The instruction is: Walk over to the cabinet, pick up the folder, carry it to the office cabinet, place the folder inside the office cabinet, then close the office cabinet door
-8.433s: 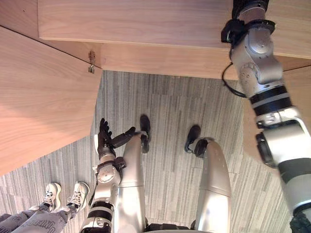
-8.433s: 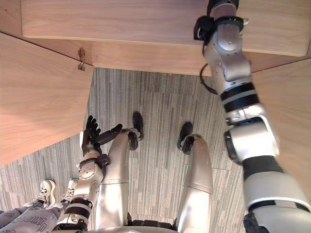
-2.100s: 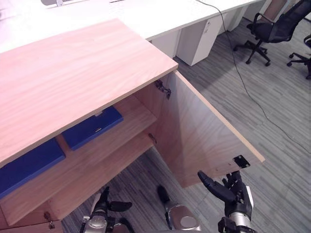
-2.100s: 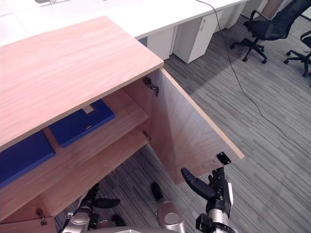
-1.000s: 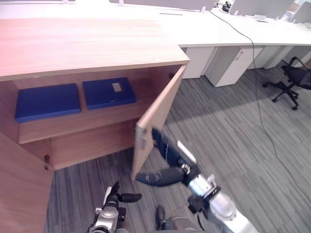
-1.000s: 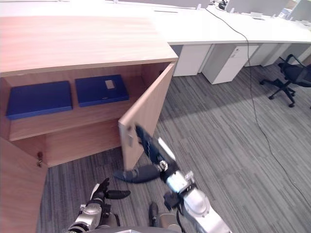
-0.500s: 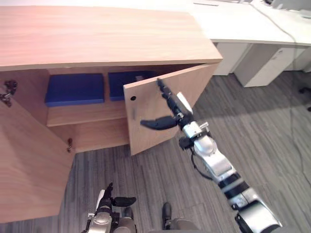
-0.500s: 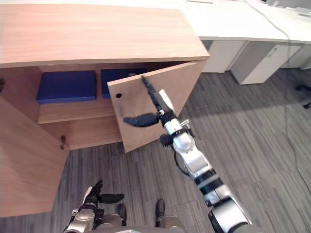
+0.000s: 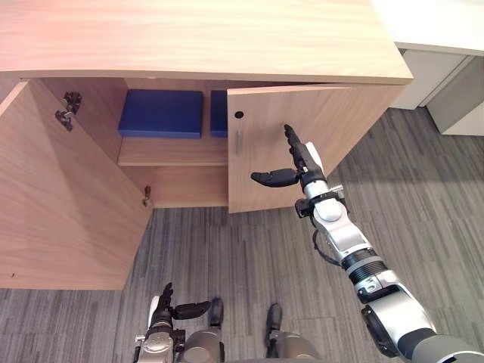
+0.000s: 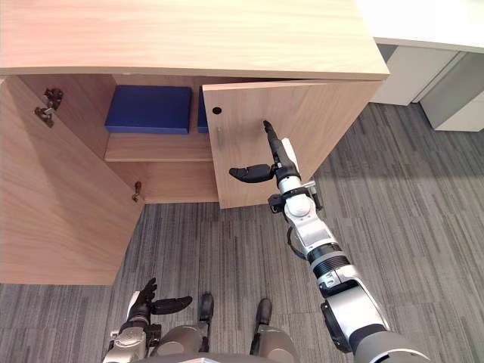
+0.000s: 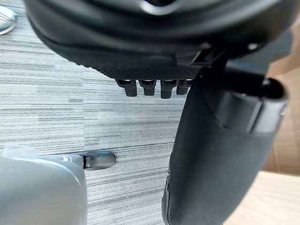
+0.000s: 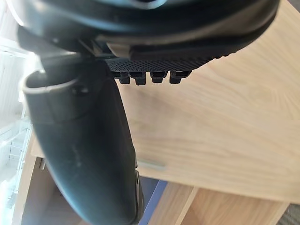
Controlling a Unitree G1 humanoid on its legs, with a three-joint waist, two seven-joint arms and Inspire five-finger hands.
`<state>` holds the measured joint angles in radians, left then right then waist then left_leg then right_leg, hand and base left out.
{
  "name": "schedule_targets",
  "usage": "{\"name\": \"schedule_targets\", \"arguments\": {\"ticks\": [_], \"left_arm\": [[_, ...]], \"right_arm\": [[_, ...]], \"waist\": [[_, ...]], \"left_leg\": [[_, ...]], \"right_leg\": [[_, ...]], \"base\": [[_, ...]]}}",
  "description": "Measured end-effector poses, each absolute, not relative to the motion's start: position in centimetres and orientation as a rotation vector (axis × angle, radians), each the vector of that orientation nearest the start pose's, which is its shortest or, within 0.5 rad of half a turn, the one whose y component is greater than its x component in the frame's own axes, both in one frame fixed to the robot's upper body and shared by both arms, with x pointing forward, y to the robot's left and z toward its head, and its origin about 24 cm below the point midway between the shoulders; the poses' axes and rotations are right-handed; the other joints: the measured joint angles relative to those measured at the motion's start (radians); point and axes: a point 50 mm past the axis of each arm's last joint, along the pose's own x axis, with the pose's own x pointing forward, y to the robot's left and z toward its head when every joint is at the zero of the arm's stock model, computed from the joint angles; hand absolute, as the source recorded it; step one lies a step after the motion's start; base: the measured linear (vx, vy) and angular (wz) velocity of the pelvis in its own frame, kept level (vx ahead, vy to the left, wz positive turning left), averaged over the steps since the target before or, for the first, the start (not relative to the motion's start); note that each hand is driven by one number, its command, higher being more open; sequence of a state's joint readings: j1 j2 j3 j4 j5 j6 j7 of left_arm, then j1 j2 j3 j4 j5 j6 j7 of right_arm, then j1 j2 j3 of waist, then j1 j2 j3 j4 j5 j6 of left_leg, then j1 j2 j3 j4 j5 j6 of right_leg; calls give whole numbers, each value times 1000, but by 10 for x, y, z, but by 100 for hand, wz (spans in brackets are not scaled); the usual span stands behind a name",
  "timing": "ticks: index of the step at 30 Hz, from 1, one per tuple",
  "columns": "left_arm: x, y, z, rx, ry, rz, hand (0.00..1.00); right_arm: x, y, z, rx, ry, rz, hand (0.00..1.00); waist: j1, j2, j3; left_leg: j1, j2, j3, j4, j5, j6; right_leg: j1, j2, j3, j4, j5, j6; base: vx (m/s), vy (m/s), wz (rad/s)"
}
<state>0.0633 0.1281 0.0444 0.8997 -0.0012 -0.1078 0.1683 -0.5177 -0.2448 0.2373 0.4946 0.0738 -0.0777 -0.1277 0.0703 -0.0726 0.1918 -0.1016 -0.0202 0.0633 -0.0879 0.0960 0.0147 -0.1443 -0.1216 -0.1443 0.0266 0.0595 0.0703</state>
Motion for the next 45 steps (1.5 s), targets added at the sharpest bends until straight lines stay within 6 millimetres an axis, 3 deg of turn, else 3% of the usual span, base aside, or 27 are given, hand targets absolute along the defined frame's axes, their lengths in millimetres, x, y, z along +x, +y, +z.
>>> {"name": "schedule_targets", "arguments": {"ticks": [2,5,7,9,15,18,20,21,22,24,25,27,31,34,37,40,45], "left_arm": [[139,214,-134,165,841,274,100],[135,216,-135,142,852,305,100],[131,218,-136,135,863,320,100],[128,218,-137,125,870,332,100],[125,214,-139,102,879,330,100],[129,211,-136,70,852,333,100],[131,212,-134,51,833,344,100],[131,216,-133,27,823,374,100],[128,222,-132,4,820,418,100],[120,232,-132,-14,827,474,100],[113,242,-132,-10,834,514,100],[106,257,-129,3,834,570,100],[113,291,-106,23,714,692,100],[130,314,-78,66,577,740,100],[156,336,-38,139,389,758,100],[179,346,-3,177,218,745,100],[209,348,30,211,72,702,100]], "right_arm": [[326,-137,63,-239,-55,112,100],[285,-141,17,-219,78,134,100],[249,-145,-23,-204,237,145,100],[225,-148,-48,-207,346,155,100],[174,-172,-100,-257,616,96,100],[161,-198,-109,-269,689,-28,100],[156,-212,-113,-266,724,-97,100],[154,-219,-116,-263,748,-144,100],[154,-224,-118,-259,764,-179,100],[152,-230,-118,-272,777,-208,100],[154,-231,-117,-276,772,-215,100],[165,-229,-112,-276,735,-213,100],[182,-224,-106,-263,697,-207,100],[183,-223,-106,-249,701,-218,100],[186,-222,-105,-249,701,-216,100],[190,-219,-104,-242,693,-210,100],[186,-213,-108,-241,713,-185,100]], "waist": [[-1,2,1],[-17,2,1],[-33,3,1],[-38,5,0],[-57,23,2],[-57,63,10],[-57,85,10],[-57,101,12],[-57,106,13],[-58,113,16],[-52,110,15],[-43,106,13],[-27,103,12],[-24,102,12],[-8,100,12],[-5,100,12],[-13,98,11]], "left_leg": [[-2,1,-5,-2,-2,-5],[2,0,-18,-4,-4,-6],[14,0,-28,-5,-6,-9],[24,0,-28,-5,-9,-11],[22,-15,-125,0,-8,-16],[-41,-51,-222,34,23,-31],[-75,-58,-181,41,36,-58],[-93,-38,-61,51,-15,-61],[-104,8,116,84,-57,-65],[-106,51,261,147,-60,-48],[-105,43,251,174,-56,1],[-104,18,226,160,-55,2],[-53,-33,172,6,38,15],[-45,-47,136,0,54,33],[-45,-54,130,0,57,37],[-42,-52,134,0,58,38],[-31,-41,140,-2,58,38]], "right_leg": [[1,0,-4,-1,-2,2],[11,-1,-16,-1,-12,10],[31,-2,-25,0,-23,12],[43,-2,-26,0,-31,15],[86,-17,-129,6,-65,17],[95,-43,-264,36,-97,14],[97,-70,-339,59,-113,11],[113,-79,-401,71,-123,12],[138,-91,-448,75,-123,12],[191,-105,-501,93,-146,20],[208,-117,-508,116,-168,24],[211,-132,-505,125,-179,27],[224,-138,-542,92,-184,58],[250,-138,-550,83,-184,59],[255,-138,-537,66,-180,64],[255,-135,-521,57,-176,71],[260,-125,-506,53,-176,71]], "base": [[-22,3,9],[20,-2,12],[36,-6,13],[0,0,0],[36,-12,50],[32,-9,125],[-18,62,133],[-60,105,143],[-48,110,148],[8,93,107],[40,112,64],[33,104,47],[7,26,41],[26,-16,32],[11,-14,5],[-18,-21,-11],[-35,-24,-10]]}}
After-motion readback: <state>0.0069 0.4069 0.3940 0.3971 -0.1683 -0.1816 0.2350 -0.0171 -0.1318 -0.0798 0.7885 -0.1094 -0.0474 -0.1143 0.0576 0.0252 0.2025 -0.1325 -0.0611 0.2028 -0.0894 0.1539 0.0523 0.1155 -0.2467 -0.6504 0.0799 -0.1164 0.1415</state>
